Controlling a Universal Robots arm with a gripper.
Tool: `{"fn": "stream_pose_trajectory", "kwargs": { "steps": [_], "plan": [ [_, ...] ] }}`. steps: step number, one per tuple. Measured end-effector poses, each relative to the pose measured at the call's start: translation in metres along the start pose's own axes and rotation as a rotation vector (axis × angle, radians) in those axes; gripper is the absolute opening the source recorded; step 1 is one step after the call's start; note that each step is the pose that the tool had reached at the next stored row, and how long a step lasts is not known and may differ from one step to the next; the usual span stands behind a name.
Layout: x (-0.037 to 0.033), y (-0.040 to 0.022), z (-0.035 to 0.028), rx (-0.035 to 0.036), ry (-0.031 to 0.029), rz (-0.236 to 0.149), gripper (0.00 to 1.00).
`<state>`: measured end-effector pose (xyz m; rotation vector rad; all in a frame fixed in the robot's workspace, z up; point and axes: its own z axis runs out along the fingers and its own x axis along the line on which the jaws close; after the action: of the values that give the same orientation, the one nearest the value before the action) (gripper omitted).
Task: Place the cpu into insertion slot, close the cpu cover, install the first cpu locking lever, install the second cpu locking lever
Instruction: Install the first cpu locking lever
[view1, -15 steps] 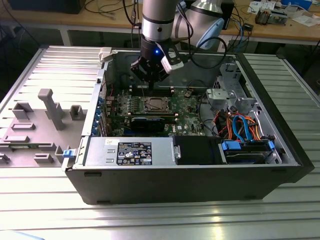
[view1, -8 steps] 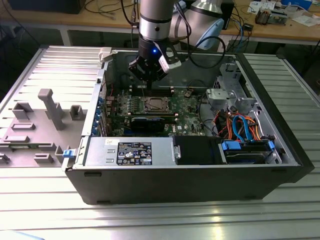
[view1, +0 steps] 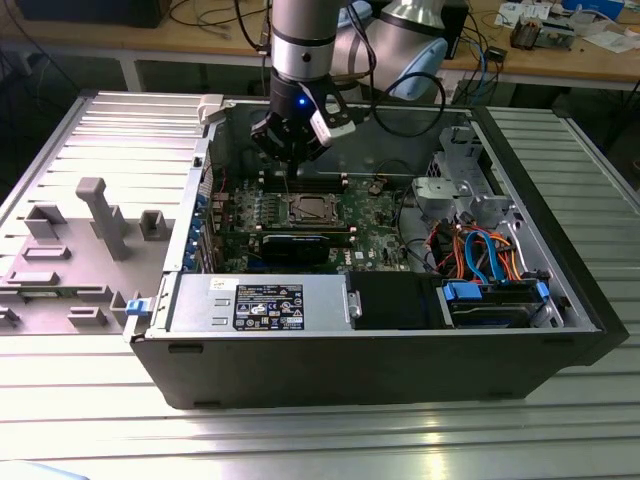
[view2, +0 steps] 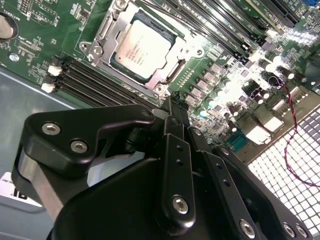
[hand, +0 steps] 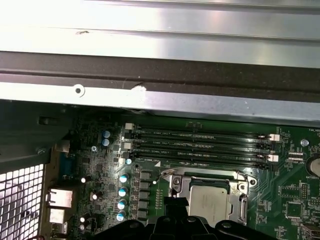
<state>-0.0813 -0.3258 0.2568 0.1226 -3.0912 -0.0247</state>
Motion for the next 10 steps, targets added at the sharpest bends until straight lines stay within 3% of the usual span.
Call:
{"fn": "stream_pose_trajectory", "kwargs": {
  "steps": [10],
  "plan": [
    [0.0053, 0.0004, 0.0005, 0.0, 0.0, 0.0, 0.11]
  ]
}}
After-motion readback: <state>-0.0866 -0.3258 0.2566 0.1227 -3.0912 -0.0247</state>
